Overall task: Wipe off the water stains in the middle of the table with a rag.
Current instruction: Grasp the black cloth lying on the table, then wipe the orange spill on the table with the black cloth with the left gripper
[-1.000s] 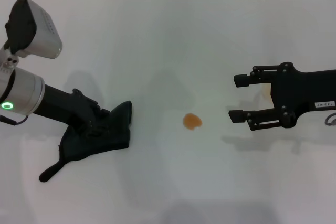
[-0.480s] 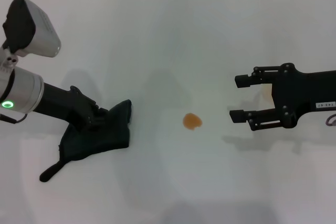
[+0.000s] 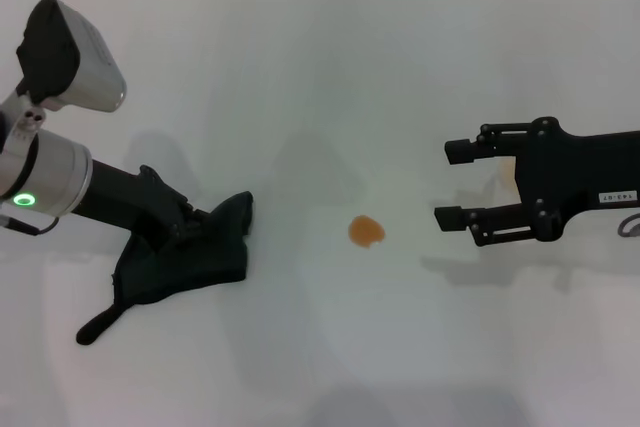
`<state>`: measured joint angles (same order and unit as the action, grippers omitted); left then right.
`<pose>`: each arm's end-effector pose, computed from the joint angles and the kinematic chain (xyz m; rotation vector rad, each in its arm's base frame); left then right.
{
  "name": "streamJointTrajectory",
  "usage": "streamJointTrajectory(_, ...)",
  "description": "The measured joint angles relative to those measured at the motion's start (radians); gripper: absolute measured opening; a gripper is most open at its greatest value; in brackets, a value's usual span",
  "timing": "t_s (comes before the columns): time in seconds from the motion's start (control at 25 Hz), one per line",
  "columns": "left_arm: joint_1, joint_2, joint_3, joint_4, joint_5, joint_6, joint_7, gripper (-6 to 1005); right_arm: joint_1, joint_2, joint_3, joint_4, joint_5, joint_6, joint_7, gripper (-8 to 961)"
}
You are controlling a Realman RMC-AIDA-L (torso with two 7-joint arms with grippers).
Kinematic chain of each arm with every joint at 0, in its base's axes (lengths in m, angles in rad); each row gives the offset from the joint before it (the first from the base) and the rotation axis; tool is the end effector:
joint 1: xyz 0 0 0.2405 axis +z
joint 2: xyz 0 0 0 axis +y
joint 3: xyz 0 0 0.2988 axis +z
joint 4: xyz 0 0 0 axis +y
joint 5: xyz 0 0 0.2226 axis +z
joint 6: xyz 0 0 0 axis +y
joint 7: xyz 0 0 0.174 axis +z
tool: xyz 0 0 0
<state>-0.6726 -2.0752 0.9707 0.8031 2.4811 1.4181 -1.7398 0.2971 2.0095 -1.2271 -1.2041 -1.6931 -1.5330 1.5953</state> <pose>-0.2944 0.4002 -0.0690 -2.9017 -0.6207 0.2308 0.2353 0.3360 -0.0139 -2.8710 0.2706 0.5846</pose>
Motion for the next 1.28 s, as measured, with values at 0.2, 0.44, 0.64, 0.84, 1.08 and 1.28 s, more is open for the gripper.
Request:
streamJointTrajectory(0.2,-0.008,0.000,0.010,-0.002,-0.005,0.012,0.001,98,0.000,0.000,-0.001,0.000,0.006,-0.003,0.000,754)
streamJointTrajectory(0.44,-0.009,-0.003,0.013,0.005,-0.026,0.009,0.028,89,-0.002,0.000,-0.002,-0.001,0.007,-0.004,0.000,753)
streamJointTrajectory(0.64,-0.018,-0.003,0.038,0.005,-0.066,0.000,0.040,72,-0.001,0.000,-0.002,-0.002,0.009,-0.005,0.000,753)
streamJointTrajectory(0.84,-0.036,-0.004,0.044,-0.002,-0.122,-0.051,0.059,72,0.001,0.000,-0.002,-0.002,0.009,-0.006,0.000,752)
streamJointTrajectory(1.08,-0.056,-0.005,0.100,-0.018,-0.173,-0.097,0.082,73,0.001,0.000,-0.002,-0.003,0.011,-0.006,0.000,752)
streamJointTrajectory(1.28,-0.093,-0.005,0.179,-0.076,-0.226,-0.179,0.102,73,0.000,0.000,-0.002,-0.003,0.015,-0.006,0.000,753)
